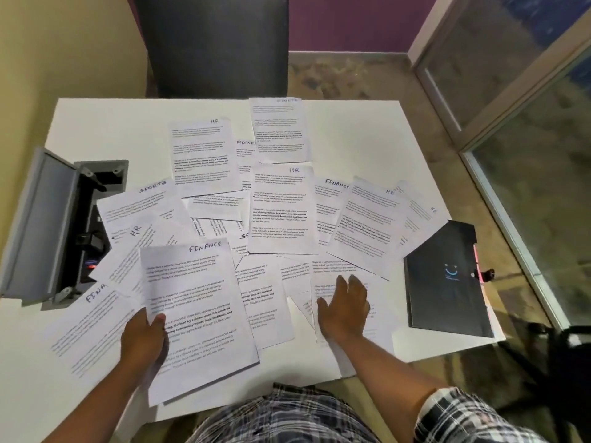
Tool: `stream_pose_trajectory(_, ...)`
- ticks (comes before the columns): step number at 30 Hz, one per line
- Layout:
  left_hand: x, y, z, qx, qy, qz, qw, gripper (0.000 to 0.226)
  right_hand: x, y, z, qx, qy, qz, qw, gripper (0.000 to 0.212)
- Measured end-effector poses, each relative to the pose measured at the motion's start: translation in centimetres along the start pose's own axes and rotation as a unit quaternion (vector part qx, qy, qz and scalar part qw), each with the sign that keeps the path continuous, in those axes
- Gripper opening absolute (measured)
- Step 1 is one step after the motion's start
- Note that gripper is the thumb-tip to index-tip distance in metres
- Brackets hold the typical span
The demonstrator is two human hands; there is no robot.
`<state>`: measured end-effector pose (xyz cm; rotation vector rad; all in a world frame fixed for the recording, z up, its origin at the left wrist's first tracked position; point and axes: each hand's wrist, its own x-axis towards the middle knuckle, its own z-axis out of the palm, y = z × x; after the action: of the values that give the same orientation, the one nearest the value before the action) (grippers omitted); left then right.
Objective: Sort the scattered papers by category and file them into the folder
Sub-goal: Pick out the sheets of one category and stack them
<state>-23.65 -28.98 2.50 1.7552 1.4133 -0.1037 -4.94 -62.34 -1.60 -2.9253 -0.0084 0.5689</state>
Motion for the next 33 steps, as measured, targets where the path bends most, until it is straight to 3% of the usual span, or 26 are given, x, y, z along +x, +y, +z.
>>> stream_pose_trajectory(3,-0.4,0.8,0.9,0.011,-0.005,0.004,1.0,0.015,0.7,3.4,0.1,-0.033,-0.065,0.024,0.997,0.094)
stream_pose_trajectory(9,-1.1,1.7,2.5,0.024,-0.012,0.032,0.999,0.014,-0.3,6.4,1.1,-0.085,-0.076,-0.18,0.977,0.092)
stream_pose_trajectory(17,-1.4,2.0,3.0,0.034,-0.012,0.027,0.999,0.015,0.2,5.4,1.0,-0.092,-0.095,-0.31,0.942,0.083)
stream_pose_trajectory(20,-2.0,2.0,3.0,0.032,-0.014,0.022,0.999,0.012,1.1,5.2,0.7,-0.035,-0.059,-0.28,0.958,0.075)
stream_pose_trajectory(25,-3.1,2.2,3.1,0.018,-0.008,0.021,1.0,0.011,5.1,4.2,-2.8,0.001,0.017,-0.129,0.991,0.064)
stream_pose_trajectory(28,-3.4,2.5,3.2,0.015,-0.005,0.019,1.0,0.01,8.5,4.2,-5.3,-0.031,0.0,-0.121,0.992,0.061)
stream_pose_trajectory(33,-3.9,3.2,3.6,0.02,0.005,0.021,1.0,0.01,12.1,5.9,-5.9,-0.142,-0.115,-0.157,0.971,0.07)
